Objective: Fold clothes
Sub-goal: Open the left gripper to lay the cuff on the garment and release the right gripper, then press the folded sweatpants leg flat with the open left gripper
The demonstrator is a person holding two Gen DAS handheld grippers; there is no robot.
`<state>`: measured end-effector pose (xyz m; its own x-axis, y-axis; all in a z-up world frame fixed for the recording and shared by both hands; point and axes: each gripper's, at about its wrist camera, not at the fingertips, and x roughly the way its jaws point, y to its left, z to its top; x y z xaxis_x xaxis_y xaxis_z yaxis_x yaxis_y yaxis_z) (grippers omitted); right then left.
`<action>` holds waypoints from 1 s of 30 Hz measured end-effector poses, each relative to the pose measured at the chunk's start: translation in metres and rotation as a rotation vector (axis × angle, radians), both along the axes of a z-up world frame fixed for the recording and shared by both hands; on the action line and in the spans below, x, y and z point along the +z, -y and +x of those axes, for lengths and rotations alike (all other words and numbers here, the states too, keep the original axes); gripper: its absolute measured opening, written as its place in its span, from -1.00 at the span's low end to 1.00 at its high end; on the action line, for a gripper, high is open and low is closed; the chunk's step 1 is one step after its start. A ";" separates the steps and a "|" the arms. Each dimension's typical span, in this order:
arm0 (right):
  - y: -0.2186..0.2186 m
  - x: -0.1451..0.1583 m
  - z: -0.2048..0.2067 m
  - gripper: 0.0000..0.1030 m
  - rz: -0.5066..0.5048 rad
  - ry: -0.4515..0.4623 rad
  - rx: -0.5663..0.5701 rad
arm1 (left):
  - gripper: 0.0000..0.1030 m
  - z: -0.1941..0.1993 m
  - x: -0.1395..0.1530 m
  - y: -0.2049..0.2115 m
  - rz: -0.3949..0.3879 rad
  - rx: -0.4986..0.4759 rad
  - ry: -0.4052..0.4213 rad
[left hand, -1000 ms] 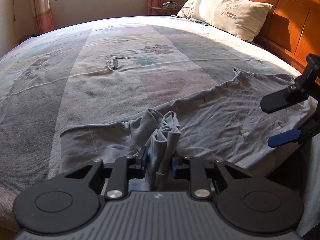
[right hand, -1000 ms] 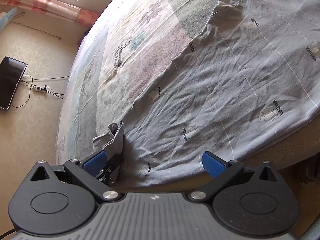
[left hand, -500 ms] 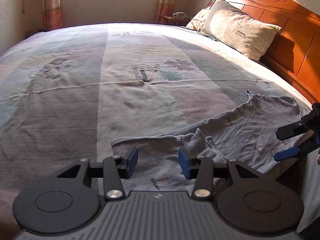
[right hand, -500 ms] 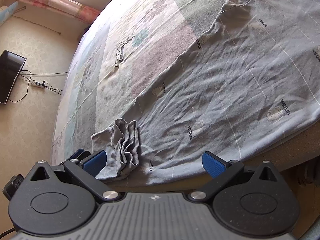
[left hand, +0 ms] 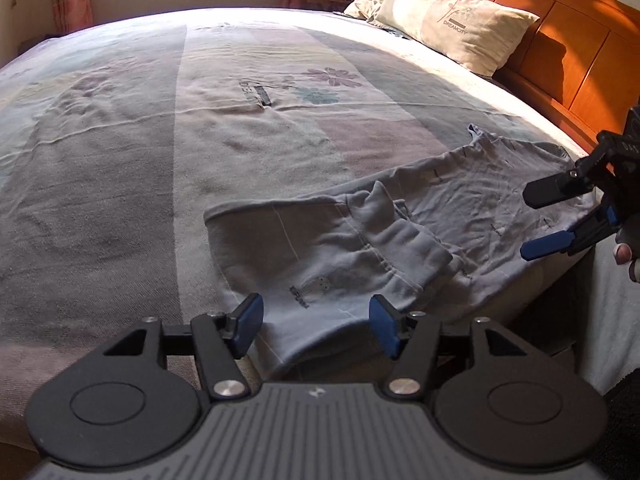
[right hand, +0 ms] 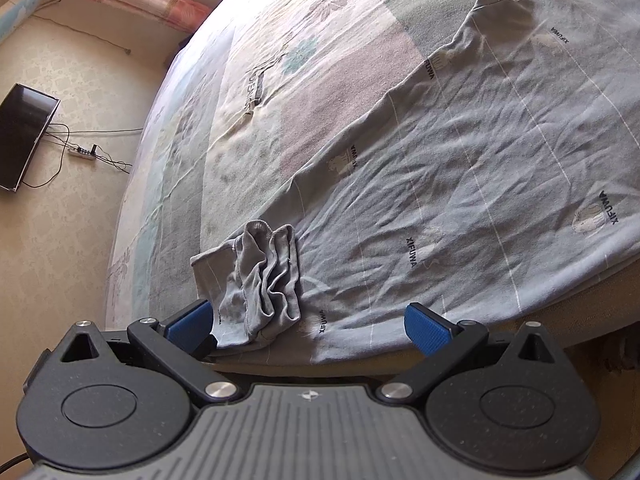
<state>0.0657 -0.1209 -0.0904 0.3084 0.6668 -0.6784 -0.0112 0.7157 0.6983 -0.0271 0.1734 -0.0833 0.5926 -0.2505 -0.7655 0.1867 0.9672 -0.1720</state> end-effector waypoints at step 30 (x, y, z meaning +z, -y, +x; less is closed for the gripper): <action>0.001 -0.022 -0.002 1.00 0.015 0.019 -0.032 | 0.40 0.079 -0.001 -0.023 -0.052 0.045 0.030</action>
<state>0.0639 -0.1215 -0.1121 0.3431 0.6664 -0.6620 -0.0019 0.7052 0.7090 0.0518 0.1961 -0.0844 0.6265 -0.2619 -0.7341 0.1489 0.9647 -0.2171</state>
